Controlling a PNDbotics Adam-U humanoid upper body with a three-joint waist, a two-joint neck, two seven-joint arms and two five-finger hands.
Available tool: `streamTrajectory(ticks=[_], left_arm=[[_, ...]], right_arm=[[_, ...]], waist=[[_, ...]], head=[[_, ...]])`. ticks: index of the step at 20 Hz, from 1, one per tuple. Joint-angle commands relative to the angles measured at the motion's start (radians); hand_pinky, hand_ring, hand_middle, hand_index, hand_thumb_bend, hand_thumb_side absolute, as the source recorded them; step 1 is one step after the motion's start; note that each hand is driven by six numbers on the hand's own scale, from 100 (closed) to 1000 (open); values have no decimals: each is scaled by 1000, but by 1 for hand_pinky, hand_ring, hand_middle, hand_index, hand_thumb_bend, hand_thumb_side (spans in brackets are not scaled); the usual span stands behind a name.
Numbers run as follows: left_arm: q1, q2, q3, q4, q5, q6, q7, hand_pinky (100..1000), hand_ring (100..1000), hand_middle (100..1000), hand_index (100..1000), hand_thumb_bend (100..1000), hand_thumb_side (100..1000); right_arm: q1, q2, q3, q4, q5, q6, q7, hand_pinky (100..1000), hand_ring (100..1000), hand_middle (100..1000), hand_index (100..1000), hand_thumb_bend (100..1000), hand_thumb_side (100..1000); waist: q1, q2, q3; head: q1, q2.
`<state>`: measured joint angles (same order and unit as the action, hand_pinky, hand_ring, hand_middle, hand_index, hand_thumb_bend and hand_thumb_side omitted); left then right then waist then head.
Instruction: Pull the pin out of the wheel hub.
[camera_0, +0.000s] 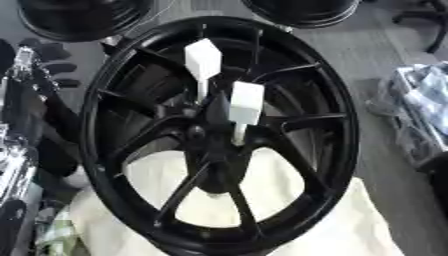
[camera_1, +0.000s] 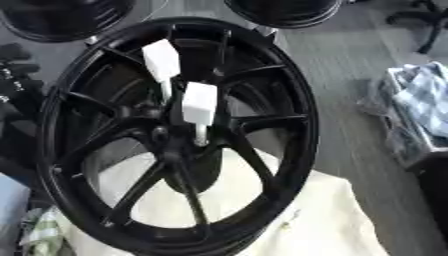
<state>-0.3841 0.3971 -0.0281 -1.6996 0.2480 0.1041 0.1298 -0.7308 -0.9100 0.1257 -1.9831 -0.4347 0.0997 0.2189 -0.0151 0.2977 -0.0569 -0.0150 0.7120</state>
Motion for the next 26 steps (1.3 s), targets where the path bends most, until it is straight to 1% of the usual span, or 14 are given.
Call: streamTrajectory(ticks=[1,5,7,9,10,11,13,16,19,20,22,26], left_arm=[[0,38,11,-12,-6,-3,6,651,718,689,760,100,848],[7,48,14,-13,-8,-4,10,651,718,689,760,100,848],[9,50,15,-13,-9,-3,11,651,718,689,760,100,850],[10,51,14,-11,-8,-2,11,651,718,689,760,100,851],[10,52,14,-10,-8,-2,11,651,718,689,760,100,854],[10,52,14,-10,-8,-2,11,651,718,689,760,100,851],[8,52,14,-9,-6,-2,11,651,718,689,760,100,850],[6,51,16,-10,-4,-3,13,651,718,689,760,100,849],[5,50,19,-11,-2,-3,15,651,718,689,760,100,848],[5,50,21,-11,-1,-4,17,651,718,689,760,100,854],[4,50,24,-12,1,-4,20,651,718,689,760,100,847],[4,49,34,-8,2,-6,29,651,717,689,760,100,844]], right_arm=[[-68,2,39,-17,79,37,48,867,841,789,883,100,423],[-142,46,109,-17,236,85,118,863,839,785,877,100,338],[-165,70,138,-17,307,97,159,857,831,777,870,100,324],[-185,94,166,-17,371,94,201,845,813,761,858,100,306],[-193,105,179,-17,399,89,220,841,807,754,853,100,312],[-197,115,193,-17,423,82,239,838,800,748,848,100,337],[-198,129,217,-17,461,66,273,834,792,739,842,100,352],[-192,138,241,-17,498,39,307,831,785,730,836,100,340],[-183,143,256,-17,521,19,326,833,786,729,836,100,331],[-180,146,260,-17,529,15,333,834,785,727,835,100,311],[-175,150,268,-17,547,5,343,834,785,726,835,100,323],[-166,162,291,-17,583,-8,369,842,794,738,848,100,314]], waist=[[-3,-28,-7],[-8,-29,-14],[-9,-29,-15],[-10,-29,-15],[-11,-29,-15],[-12,-28,-15],[-12,-28,-14],[-13,-27,-11],[-13,-26,-10],[-13,-26,-10],[-13,-26,-9],[-14,-27,-6]], head=[[1,7],[10,13],[16,17],[19,19],[20,21],[20,22],[19,23],[18,25],[14,25],[12,25],[9,27],[2,28]])
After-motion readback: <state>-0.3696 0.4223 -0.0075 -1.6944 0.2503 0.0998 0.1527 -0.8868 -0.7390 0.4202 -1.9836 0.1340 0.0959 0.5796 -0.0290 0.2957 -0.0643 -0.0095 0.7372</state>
